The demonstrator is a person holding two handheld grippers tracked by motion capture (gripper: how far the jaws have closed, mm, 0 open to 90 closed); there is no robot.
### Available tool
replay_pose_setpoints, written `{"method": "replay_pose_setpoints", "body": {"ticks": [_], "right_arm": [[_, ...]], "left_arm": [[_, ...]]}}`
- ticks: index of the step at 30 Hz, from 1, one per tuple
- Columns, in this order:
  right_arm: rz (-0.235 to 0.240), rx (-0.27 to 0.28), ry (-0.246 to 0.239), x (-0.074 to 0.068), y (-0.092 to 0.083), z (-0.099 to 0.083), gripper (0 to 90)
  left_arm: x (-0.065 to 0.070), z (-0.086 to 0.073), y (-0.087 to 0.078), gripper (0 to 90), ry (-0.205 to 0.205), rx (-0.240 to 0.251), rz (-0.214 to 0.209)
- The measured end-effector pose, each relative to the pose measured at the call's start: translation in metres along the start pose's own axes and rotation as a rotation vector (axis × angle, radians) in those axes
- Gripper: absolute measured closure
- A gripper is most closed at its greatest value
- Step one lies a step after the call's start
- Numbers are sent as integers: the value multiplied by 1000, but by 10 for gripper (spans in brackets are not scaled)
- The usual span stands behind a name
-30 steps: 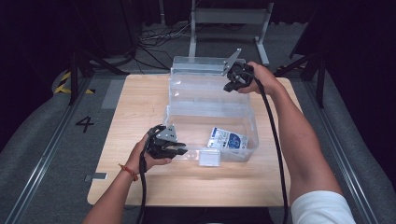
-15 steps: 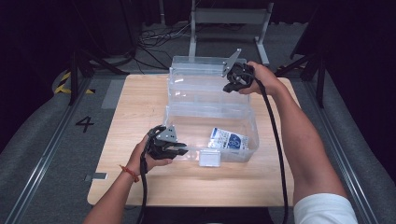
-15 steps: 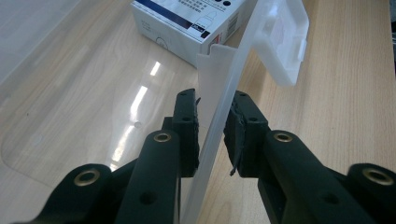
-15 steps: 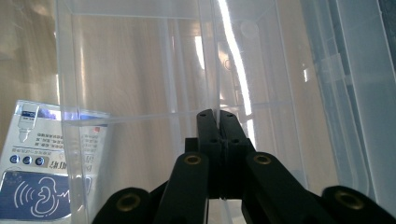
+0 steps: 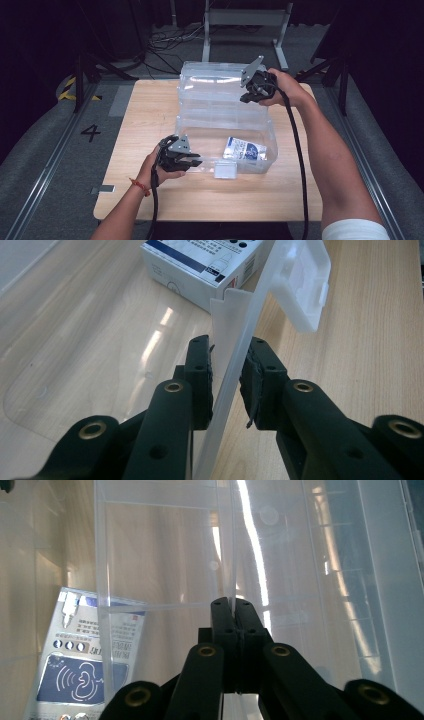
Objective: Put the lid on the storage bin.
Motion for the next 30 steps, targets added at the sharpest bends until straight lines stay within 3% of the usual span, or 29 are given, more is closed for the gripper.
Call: {"method": "replay_pose_setpoints", "body": {"ticks": [14,30], "right_arm": [[-17,18,8,-20,-14,-17,900],[-32,28,-13,-39,-21,-17,899]], "left_arm": [[7,10,7,750,24,8,2],[8,10,7,749,27,5,1]]}}
Point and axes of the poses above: each handheld gripper's, and its own axes: y roughly forward along the jaws, z roughly out of its top, x roughly to its right, the point moved 8 cm from there along y, roughly forward along the jaws, and after that the axes turned 11 degrees about -x, right-handed, at the moved point
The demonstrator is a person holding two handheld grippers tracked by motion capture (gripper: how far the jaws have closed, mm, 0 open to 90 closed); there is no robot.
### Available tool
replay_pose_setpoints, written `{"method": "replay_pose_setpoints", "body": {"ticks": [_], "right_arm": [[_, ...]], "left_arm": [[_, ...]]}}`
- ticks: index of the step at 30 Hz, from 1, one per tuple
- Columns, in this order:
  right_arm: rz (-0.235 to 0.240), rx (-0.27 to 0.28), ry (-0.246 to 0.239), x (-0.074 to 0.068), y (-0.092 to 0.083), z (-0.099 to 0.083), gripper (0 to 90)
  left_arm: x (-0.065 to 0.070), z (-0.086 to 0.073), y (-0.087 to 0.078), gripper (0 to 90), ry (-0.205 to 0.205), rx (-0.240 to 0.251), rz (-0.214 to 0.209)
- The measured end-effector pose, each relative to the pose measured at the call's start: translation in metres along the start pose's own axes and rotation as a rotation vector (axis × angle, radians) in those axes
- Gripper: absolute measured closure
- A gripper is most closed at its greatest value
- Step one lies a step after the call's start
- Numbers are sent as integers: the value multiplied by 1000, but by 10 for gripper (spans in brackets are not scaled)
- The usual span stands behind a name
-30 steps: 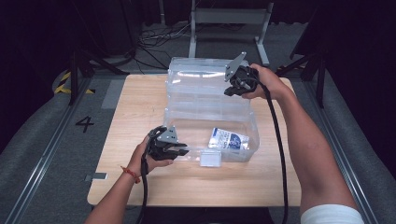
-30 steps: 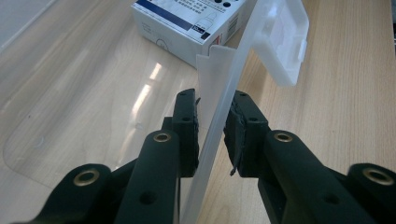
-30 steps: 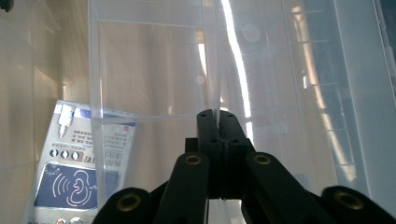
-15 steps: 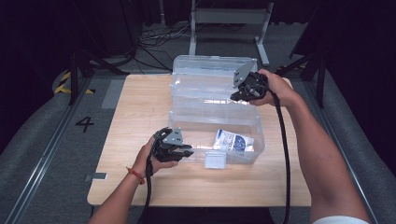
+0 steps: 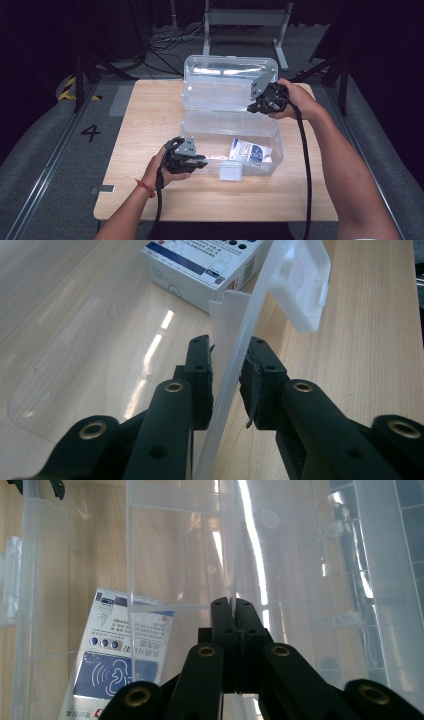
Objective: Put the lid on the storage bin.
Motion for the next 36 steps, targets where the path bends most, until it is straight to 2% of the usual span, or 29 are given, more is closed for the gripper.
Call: {"method": "replay_pose_setpoints", "body": {"ticks": [2,12,15,24,29,36], "right_arm": [[-8,3,-12,0,0,0,899],[-7,28,18,-10,-3,-4,899],[-13,38,16,-15,-4,-5,898],[-31,90,21,-28,-6,-8,893],[-15,99,13,-38,-7,-11,888],[-28,110,28,-45,-7,-14,881]], "left_arm": [[0,0,0,749,0,-1,0],[0,0,0,748,1,7,6],[0,0,0,748,14,17,10],[1,0,0,746,13,17,12],[1,-1,0,742,19,22,21],[0,0,0,737,26,28,32]]}}
Point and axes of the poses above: each handheld gripper's, and its own axes: y roughly forward along the jaws, z roughly out of its top, x roughly to its right, the point moved 8 cm from there along y, roughly forward along the jaws, and after that the axes turned 11 degrees about -x, right-handed, at the moved point
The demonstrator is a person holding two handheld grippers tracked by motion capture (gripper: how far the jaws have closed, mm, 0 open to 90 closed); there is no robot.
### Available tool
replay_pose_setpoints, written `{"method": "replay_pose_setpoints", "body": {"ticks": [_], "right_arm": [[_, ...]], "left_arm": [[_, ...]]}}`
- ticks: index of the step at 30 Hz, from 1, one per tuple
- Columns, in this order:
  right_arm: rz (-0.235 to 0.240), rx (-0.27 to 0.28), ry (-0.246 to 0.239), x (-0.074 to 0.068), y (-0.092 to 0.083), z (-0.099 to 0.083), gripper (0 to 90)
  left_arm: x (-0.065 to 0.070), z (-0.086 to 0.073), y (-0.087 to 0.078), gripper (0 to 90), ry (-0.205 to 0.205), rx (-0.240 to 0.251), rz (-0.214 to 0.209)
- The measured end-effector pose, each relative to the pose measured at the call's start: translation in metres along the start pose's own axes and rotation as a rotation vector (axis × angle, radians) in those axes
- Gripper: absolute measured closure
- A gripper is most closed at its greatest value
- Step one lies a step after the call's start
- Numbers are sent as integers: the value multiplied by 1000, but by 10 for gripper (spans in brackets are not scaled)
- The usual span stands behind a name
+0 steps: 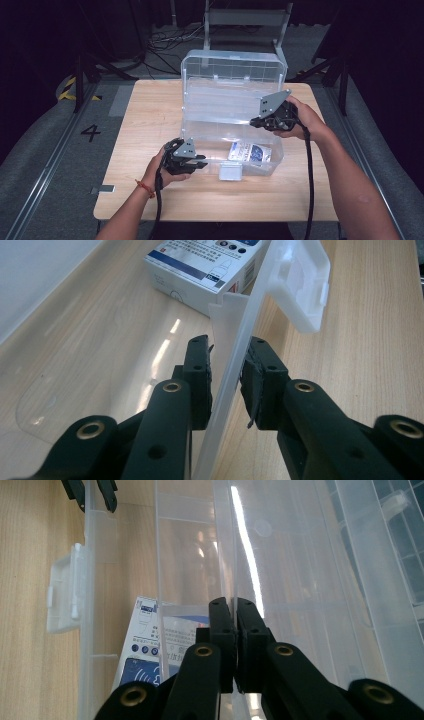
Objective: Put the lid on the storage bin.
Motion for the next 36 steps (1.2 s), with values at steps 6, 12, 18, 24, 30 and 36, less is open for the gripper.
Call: {"method": "replay_pose_setpoints", "body": {"ticks": [6,12,18,24,30,36], "right_arm": [[-16,44,7,-6,0,-3,876],[-37,72,18,-10,-1,-6,871],[-31,102,22,-14,0,-8,871],[-30,104,11,-19,0,-9,868],[-22,101,6,-23,0,-11,867],[-32,100,6,-25,1,-11,863]], "left_arm": [[1,0,0,735,1,5,-2],[1,0,0,712,-1,20,21],[2,1,1,706,-18,27,21],[2,1,1,693,-34,13,22],[6,6,-4,638,-43,10,33],[12,8,-31,478,-94,51,46]]}}
Point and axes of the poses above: each handheld gripper's, and its own axes: y roughly forward along the jaws, z roughly out of its top, x roughly to its right, the point moved 8 cm from there along y, roughly forward along the jaws, and after that the axes turned 11 degrees about -x, right-handed, at the moved point
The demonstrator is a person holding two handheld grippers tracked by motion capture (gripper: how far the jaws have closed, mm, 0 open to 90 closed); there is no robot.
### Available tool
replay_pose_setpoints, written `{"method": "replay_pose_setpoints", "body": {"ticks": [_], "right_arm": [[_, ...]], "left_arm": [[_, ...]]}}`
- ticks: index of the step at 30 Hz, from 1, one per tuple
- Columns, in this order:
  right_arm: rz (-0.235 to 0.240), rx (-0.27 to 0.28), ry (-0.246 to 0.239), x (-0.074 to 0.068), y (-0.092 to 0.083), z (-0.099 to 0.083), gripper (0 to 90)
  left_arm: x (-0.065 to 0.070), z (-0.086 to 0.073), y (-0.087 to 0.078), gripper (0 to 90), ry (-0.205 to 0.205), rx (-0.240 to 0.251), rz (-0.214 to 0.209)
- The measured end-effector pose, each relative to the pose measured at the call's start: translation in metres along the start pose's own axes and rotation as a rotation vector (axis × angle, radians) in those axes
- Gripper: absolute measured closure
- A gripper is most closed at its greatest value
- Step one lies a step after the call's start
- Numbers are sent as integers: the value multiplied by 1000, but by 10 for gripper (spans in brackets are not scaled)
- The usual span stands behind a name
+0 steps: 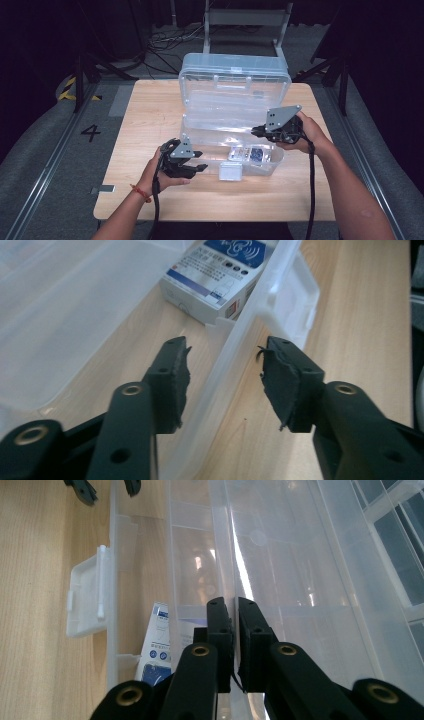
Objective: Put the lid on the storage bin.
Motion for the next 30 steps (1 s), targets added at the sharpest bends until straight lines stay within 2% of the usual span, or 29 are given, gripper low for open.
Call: {"method": "replay_pose_setpoints", "body": {"ticks": [2,5,8,11,12,14,15,16,17,18,19,20,21,22,24,26,28,30], "right_arm": [[-1,2,5,-2,0,0,861],[-5,2,3,-2,0,0,859],[-5,6,2,-3,1,-1,856],[-10,9,5,-4,1,-1,855],[-12,11,7,-4,1,-1,854],[-13,10,11,-4,1,-1,853],[-12,11,11,-5,1,-2,852],[-12,13,11,-5,1,-2,852],[-11,15,15,-6,1,-2,851],[-11,15,15,-6,1,-2,851],[-15,15,16,-6,1,-2,849],[-16,16,15,-6,1,-2,848],[-16,16,15,-6,1,-2,848],[-18,20,17,-7,1,-3,847],[-16,21,16,-7,1,-3,847],[-13,23,19,-8,1,-3,847],[-15,21,16,-8,1,-3,846],[-15,20,12,-9,2,-3,846]], "left_arm": [[1,0,-11,452,-11,18,-7],[-1,1,-27,428,-48,48,1],[-7,1,-41,376,-84,83,15],[-18,2,-54,391,-120,140,28],[-21,2,-57,416,-133,151,30],[-29,5,-65,441,-152,156,67],[-37,10,-73,490,-161,176,79],[-41,14,-78,506,-161,193,73],[-41,14,-78,523,-161,193,73],[-47,18,-82,523,-167,208,74],[-58,25,-85,550,-174,211,95],[-58,25,-85,566,-174,211,95],[-63,28,-84,566,-179,214,91],[-74,33,-82,595,-198,218,80],[-78,34,-80,610,-210,220,75],[-89,39,-75,621,-220,216,67],[-96,43,-71,633,-238,238,38],[-103,45,-66,650,-236,229,47]]}}
Point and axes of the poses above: each handheld gripper's, and its own axes: y roughly forward along the jaws, z roughly out of its top, x roughly to its right, the point moved 8 cm from there along y, roughly forward along the jaws, and after that the axes turned 11 degrees about -x, right-handed, at the moved point
